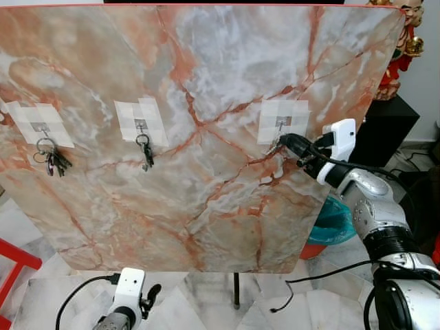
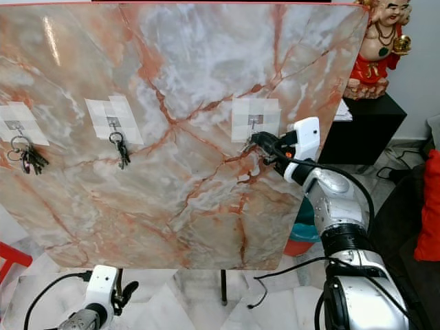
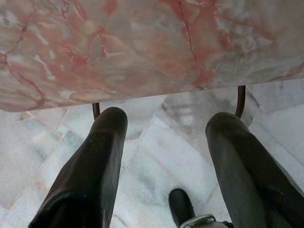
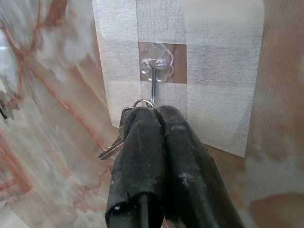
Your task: Hang keys on a hook
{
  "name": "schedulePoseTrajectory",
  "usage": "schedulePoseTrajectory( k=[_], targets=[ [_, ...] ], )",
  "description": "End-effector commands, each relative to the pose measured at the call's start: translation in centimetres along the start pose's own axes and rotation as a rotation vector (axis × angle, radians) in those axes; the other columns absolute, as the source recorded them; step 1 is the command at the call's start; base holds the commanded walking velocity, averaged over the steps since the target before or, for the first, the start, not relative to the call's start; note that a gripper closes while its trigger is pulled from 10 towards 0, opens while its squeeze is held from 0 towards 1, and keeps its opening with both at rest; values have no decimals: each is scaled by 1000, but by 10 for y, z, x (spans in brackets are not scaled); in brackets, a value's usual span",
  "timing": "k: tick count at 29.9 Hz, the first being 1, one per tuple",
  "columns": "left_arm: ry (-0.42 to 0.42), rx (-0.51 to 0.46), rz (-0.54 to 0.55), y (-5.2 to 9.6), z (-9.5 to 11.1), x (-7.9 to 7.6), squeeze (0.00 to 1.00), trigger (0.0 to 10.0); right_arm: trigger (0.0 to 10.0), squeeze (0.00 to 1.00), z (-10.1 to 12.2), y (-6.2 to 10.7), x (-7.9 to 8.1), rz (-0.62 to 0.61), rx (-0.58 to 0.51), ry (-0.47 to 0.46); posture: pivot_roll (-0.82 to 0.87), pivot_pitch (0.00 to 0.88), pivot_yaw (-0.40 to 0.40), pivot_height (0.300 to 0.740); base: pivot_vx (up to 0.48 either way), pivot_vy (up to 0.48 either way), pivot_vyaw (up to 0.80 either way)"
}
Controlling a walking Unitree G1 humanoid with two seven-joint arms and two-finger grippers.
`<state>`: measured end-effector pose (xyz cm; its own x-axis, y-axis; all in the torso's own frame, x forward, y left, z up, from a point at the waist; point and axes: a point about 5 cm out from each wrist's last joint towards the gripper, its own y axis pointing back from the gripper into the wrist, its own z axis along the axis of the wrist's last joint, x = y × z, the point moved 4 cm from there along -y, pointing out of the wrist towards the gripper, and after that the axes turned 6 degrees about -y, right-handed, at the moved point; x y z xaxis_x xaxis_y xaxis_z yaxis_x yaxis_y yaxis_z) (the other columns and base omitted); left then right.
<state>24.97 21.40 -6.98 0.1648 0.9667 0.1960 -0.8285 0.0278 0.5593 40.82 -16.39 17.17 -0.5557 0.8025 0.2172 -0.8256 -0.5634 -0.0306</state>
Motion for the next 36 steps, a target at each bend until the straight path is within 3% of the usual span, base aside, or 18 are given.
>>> schedulePoseTrajectory(
  k=[1,29,36],
  targets=[
    [-1,6,-6,1,-2,-1,0,10000,10000,0,9,-5,3,17,-12,23,61,0,-5,740,0,0,0],
    [-2,11,-8,1,-3,-1,0,10000,10000,0,4,-11,-1,-31,10,-36,66,0,-7,740,0,0,0],
    [-3,12,-10,1,-3,-1,0,10000,10000,0,2,-9,-9,-88,18,-49,67,0,-4,740,0,0,0]
  ],
)
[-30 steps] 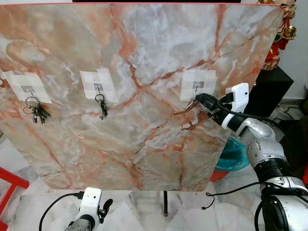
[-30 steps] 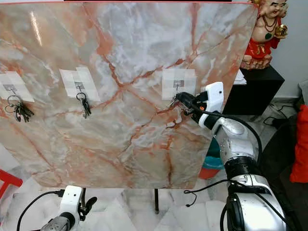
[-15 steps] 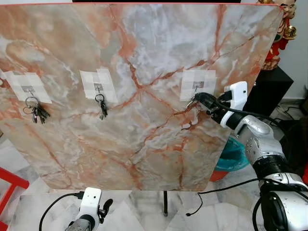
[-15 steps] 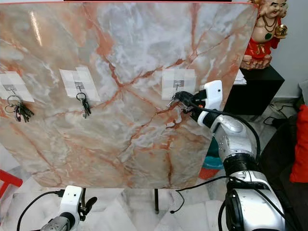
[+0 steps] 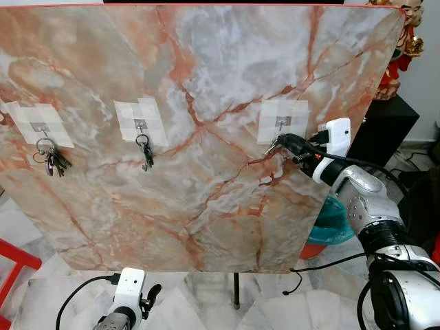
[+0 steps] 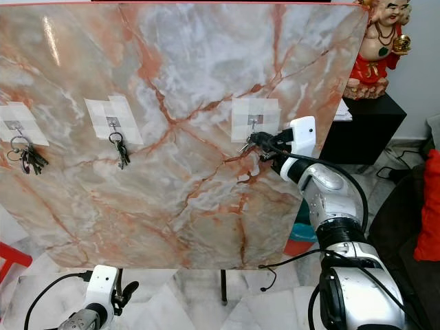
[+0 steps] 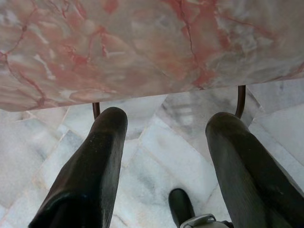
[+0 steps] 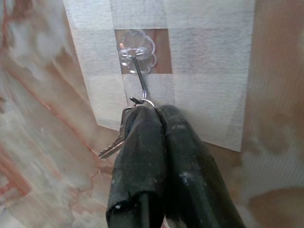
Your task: Hang keys on a hook
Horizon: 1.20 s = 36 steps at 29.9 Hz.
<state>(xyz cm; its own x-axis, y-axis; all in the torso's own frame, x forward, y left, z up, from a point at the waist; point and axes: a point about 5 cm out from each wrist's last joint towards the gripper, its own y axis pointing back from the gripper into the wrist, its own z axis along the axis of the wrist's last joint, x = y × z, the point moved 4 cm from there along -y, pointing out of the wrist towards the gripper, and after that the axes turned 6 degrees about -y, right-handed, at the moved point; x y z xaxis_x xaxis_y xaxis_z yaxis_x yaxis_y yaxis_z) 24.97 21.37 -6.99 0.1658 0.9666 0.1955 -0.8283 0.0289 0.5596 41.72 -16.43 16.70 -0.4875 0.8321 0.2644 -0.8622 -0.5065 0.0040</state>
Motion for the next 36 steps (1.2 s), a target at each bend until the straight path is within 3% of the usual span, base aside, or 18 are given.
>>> schedulePoseTrajectory(
  k=[1,21,22,23,24,25,36],
  targets=[
    [-3,12,-9,1,-3,-1,0,10000,10000,0,6,-2,-2,-17,-1,-3,66,0,-4,740,0,0,0],
    [-5,14,-7,1,-4,0,0,10000,10000,0,4,1,-2,6,2,10,65,0,-3,740,0,0,0],
    [-5,15,-7,1,-4,0,0,10000,10000,133,4,2,-1,15,4,5,65,0,-3,740,0,0,0],
    [-5,16,-7,1,-4,0,0,10000,10000,353,3,2,-1,17,6,2,65,0,-3,740,0,0,0],
    [-5,16,-7,1,-4,0,0,10000,10000,776,3,2,-1,17,8,2,65,0,-3,740,0,0,0],
    [-4,16,-8,1,-4,-1,0,10000,10000,1000,3,2,-1,17,11,3,65,0,-3,740,0,0,0],
    [-3,20,-9,2,-5,-1,0,10000,10000,1000,1,4,-4,1,13,8,65,0,-3,740,0,0,0]
  ],
)
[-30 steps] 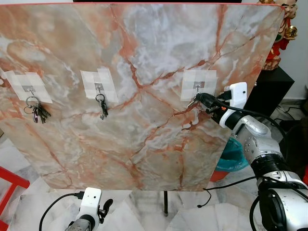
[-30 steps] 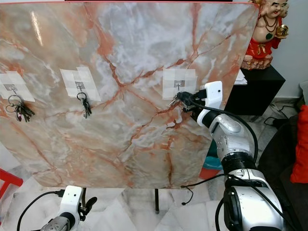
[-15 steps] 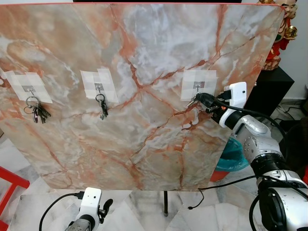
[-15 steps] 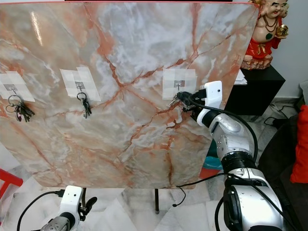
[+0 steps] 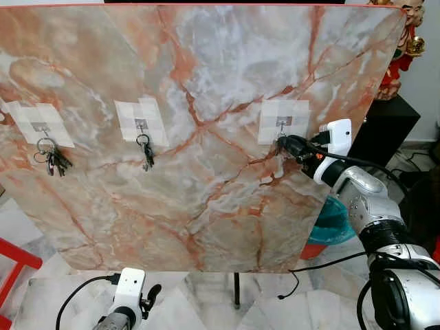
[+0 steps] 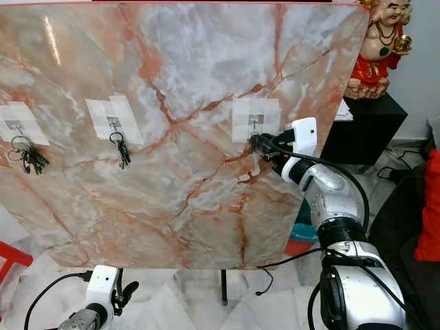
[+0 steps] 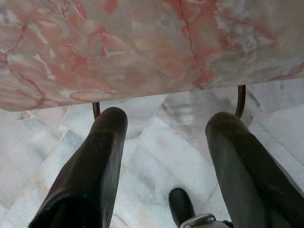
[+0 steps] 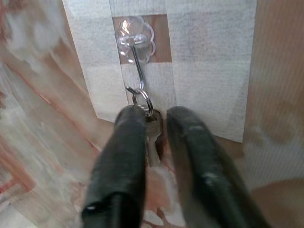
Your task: Hang keys on a hook
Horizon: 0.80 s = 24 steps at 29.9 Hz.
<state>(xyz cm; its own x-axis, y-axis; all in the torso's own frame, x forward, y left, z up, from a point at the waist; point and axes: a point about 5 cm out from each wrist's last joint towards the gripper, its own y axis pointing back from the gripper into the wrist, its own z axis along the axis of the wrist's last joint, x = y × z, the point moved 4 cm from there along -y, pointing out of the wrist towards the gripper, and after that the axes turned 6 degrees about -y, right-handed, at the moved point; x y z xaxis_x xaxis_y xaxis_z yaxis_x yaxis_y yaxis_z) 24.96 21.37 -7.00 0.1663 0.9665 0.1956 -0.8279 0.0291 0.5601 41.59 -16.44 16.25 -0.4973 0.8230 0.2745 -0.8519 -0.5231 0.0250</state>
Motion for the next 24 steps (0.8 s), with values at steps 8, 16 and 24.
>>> schedulePoseTrajectory(
  k=[8,16,24],
  targets=[
    [-1,23,-13,2,-7,-2,0,10000,10000,1000,1,11,-5,-11,-11,25,60,0,-2,740,0,0,0],
    [7,41,-16,5,-13,-4,0,10000,10000,843,-18,39,-9,-22,44,38,49,0,-9,740,0,0,0],
    [21,70,-9,7,-20,-4,0,10000,10000,0,-99,69,-17,-167,215,-135,31,0,-22,740,0,0,0]
  ],
)
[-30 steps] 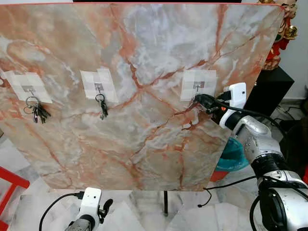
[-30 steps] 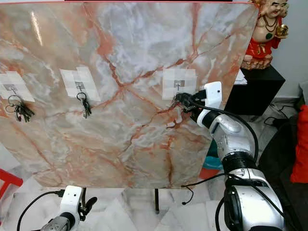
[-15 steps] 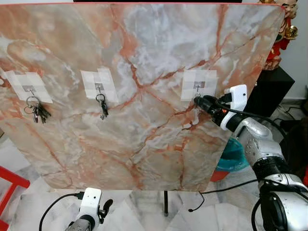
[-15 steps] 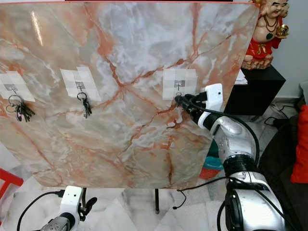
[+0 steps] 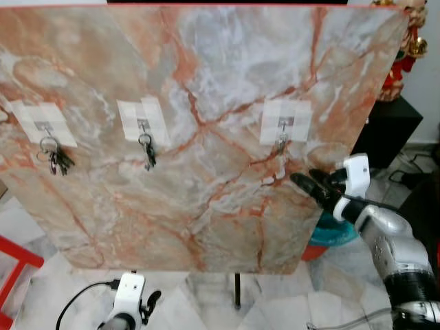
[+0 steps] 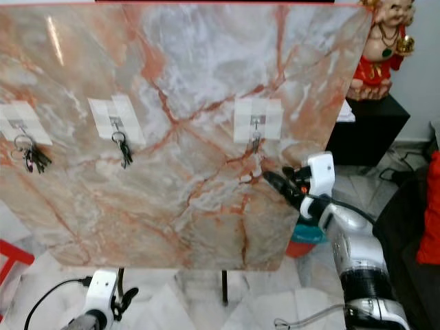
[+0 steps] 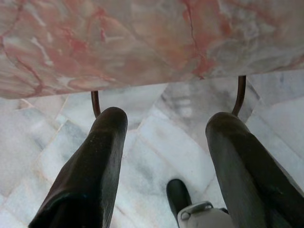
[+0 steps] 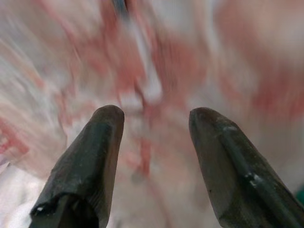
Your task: Hang keys on a hook
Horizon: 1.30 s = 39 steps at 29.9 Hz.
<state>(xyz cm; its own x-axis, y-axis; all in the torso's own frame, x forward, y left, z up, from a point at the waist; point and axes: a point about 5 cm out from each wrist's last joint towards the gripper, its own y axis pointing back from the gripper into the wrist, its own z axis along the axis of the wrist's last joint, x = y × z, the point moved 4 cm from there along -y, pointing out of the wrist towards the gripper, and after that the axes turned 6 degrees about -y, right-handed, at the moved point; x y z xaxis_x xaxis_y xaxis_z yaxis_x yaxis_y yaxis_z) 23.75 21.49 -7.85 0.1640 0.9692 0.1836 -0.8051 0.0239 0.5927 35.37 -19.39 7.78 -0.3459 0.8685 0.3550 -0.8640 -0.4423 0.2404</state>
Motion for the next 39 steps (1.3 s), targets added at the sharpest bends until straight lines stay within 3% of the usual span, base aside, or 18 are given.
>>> schedulePoseTrajectory(
  k=[1,2,3,4,5,6,9,13,15,18,23,29,37,39],
  targets=[
    [14,35,0,2,-7,0,0,10000,10000,0,-31,-1,-4,-51,71,-61,31,0,-22,740,0,0,0],
    [16,39,3,2,-8,0,0,10000,10000,0,-44,-1,-4,-72,106,-62,36,0,-24,740,0,0,0],
    [22,49,9,2,-10,1,0,10000,10000,0,-77,-1,-3,-125,194,-72,36,0,-27,740,0,0,0],
    [22,49,9,2,-10,1,0,10000,10000,0,-77,-1,-3,-125,194,-72,36,0,-27,740,0,0,0],
    [24,59,11,2,-12,1,0,10000,10000,0,-105,3,-8,-222,266,-92,38,0,-33,740,0,0,0],
    [23,65,11,3,-13,1,0,10000,10000,0,-116,6,-11,-278,296,-98,38,0,-33,740,0,0,0],
    [36,83,19,3,-17,2,0,10000,10000,0,-135,14,-18,-415,317,-178,28,0,-49,740,0,0,0],
    [68,101,37,4,-20,3,0,10000,10000,0,-167,32,-23,-557,374,-203,28,0,-48,740,0,0,0],
    [79,121,38,4,-23,3,0,10000,10000,0,-186,44,-22,-639,380,-339,30,0,-53,740,0,0,0],
    [109,148,58,5,-28,5,0,10000,10000,0,-211,62,-20,-712,443,-412,31,0,-57,740,0,0,0],
    [191,181,128,6,-32,14,0,10000,10000,0,-231,85,-23,-780,494,-398,28,0,-45,740,0,0,0],
    [156,236,117,8,-39,9,0,10000,10000,0,-242,98,-23,-799,538,-376,18,0,-34,740,0,0,0],
    [163,261,104,10,-46,2,0,10000,10000,0,-245,100,-21,-777,546,-369,32,0,-45,740,0,0,0],
    [176,271,107,12,-50,0,0,10000,10000,0,-247,99,-18,-734,579,-313,40,0,-48,740,0,0,0]
  ],
)
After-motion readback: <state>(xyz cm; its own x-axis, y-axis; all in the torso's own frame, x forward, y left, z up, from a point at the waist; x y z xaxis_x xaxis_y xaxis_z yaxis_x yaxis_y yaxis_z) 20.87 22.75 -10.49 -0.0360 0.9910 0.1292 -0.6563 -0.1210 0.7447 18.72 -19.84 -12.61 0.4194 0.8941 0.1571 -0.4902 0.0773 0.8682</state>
